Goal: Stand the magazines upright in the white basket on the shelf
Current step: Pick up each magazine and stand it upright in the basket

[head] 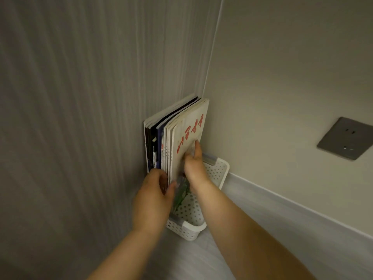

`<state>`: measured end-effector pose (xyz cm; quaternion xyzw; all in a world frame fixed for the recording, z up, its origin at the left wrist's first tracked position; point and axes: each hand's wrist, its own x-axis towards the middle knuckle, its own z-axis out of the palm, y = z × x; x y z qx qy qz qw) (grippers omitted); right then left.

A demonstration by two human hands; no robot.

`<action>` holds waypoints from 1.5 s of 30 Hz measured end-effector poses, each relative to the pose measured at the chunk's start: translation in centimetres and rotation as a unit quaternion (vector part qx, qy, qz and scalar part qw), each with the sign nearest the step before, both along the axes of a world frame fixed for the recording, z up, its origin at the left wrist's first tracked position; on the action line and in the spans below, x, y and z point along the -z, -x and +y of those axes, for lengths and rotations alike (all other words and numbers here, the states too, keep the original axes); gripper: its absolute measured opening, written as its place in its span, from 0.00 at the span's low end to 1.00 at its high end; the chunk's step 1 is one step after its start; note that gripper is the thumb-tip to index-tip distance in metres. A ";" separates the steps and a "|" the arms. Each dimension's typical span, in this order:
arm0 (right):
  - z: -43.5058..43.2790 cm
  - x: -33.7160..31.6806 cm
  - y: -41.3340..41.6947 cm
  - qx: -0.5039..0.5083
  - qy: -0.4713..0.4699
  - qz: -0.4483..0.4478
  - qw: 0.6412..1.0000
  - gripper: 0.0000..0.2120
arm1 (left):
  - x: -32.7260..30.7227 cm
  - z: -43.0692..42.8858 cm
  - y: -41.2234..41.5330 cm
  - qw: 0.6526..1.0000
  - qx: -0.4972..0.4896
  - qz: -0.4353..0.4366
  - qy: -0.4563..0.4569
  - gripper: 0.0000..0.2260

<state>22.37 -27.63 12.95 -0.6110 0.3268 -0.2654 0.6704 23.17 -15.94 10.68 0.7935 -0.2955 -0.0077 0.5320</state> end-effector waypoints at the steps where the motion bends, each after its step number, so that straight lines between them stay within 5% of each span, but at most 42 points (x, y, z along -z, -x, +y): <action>1: 0.1 0.1 0.1 0.001 0.002 -0.001 1.000 0.24 | 0.0 0.0 -0.1 1.000 -0.005 -0.007 -0.008 0.07; 10: 0.0 0.1 1.3 -0.034 0.002 0.017 0.999 0.24 | 0.1 0.2 -0.4 0.999 -0.023 -0.014 -0.018 0.09; 20: 0.0 -0.7 5.0 -0.014 0.125 0.052 0.991 0.23 | -0.4 2.0 2.2 1.000 -0.013 -0.023 -0.011 0.09; 23: -0.2 -0.6 8.1 0.014 0.163 0.073 0.984 0.19 | -0.8 2.1 5.1 0.998 0.037 -0.048 -0.030 0.14; 27: -0.9 0.1 15.5 0.056 0.218 0.118 0.967 0.15 | -0.6 2.0 10.3 0.987 0.131 -0.057 -0.071 0.06; 32: -1.3 2.5 29.7 0.132 0.220 0.188 0.948 0.13 | 1.6 0.5 19.3 0.936 0.289 -0.068 -0.190 0.05; 36: -1.1 5.2 44.0 0.207 0.222 0.289 0.908 0.13 | 3.6 -0.8 27.9 0.886 0.390 -0.057 -0.242 0.05; 45: 2.0 10.0 72.5 0.319 0.170 0.577 0.732 0.24 | 6.5 -4.8 45.3 0.810 0.500 -0.059 -0.301 0.08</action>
